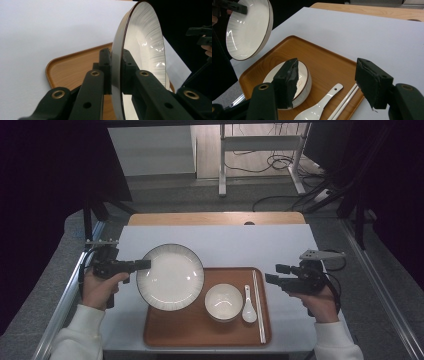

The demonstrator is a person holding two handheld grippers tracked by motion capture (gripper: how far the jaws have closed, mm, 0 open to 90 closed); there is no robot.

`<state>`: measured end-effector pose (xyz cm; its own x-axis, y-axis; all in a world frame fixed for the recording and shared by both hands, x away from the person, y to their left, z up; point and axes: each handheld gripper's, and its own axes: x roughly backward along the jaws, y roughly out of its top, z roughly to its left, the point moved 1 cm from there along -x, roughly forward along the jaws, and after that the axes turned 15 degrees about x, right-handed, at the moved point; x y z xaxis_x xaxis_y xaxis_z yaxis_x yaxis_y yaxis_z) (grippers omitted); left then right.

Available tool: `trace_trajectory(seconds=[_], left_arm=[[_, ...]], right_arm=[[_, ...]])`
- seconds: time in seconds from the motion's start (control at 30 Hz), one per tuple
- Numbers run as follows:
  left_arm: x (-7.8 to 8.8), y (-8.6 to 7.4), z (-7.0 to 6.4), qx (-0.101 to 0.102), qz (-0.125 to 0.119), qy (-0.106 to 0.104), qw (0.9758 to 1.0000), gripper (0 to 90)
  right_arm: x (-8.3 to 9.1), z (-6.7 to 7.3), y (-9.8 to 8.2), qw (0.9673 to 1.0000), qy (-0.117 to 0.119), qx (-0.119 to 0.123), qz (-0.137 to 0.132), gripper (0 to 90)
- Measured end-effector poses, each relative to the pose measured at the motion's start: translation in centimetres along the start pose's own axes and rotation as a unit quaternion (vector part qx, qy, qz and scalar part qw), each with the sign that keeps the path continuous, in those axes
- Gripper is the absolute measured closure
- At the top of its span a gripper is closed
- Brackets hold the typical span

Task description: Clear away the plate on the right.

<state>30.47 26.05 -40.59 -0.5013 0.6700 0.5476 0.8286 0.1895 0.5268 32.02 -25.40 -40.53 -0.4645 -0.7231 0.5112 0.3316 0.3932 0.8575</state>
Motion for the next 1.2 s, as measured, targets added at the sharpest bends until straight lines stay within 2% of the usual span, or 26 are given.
trace_trajectory(seconds=[0.63, 1.2], left_arm=[[-1.1, -1.9, 2.5, 0.012, 0.022, 0.017, 0.9995, 81.9], [-4.0, -3.7, 3.9, 0.016, 0.063, 0.028, 0.9975, 81.2]], right_arm=[[-0.6, -0.1, -0.2, 0.9999, 0.001, 0.003, 0.013, 33.7], [-0.7, -0.3, -0.4, 0.9998, 0.002, 0.003, 0.018, 32.7]])
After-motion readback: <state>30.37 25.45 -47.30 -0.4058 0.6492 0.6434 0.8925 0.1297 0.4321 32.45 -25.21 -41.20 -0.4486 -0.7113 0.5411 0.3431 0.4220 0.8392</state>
